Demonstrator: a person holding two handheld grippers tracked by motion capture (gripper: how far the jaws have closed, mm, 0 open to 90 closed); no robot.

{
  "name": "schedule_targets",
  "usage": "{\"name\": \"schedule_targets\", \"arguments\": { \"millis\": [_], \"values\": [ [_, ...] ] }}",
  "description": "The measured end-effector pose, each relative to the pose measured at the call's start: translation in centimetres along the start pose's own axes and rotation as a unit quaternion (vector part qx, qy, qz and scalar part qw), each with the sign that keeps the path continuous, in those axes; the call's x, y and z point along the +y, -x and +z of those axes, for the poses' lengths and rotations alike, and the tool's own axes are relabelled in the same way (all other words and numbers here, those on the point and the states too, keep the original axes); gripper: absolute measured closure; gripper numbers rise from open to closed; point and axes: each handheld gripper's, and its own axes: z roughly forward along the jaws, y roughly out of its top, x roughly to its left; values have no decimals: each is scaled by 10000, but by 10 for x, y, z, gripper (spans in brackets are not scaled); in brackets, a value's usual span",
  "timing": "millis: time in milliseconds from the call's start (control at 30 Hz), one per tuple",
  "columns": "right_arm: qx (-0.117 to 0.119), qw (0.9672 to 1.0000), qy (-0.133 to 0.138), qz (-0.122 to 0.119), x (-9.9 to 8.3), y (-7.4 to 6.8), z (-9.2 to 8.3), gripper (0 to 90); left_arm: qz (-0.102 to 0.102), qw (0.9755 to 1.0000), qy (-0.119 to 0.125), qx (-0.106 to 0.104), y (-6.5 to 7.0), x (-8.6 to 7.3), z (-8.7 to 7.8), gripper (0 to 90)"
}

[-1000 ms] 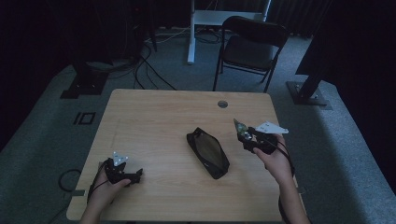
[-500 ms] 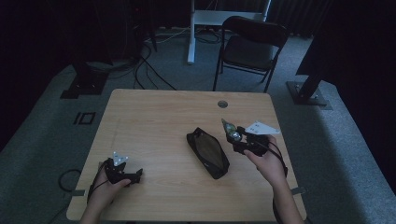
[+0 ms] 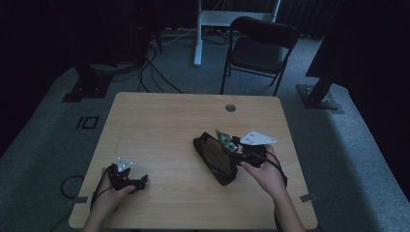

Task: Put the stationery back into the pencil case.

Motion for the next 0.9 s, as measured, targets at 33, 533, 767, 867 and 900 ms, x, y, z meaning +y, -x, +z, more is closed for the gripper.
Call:
{"name": "schedule_targets", "arguments": {
  "millis": [33,533,767,867,900],
  "values": [
    [7,10000,10,21,-1,-1,2,412,9,10000,-9,-1,0,0,0,3],
    [33,9997,-210,-127,-8,-7,26,412,-6,10000,1,-1,0,0,0,3],
    [152,9991,-392,-75,-14,-9,40,412,-3,10000,0,0,0,0,0,3],
    [177,9988,-445,-32,-17,-9,45,412,1,10000,-3,-1,0,0,0,3],
    [170,9987,-472,-21,-18,-9,47,412,-5,10000,1,-2,0,0,0,3]
  ]
}}
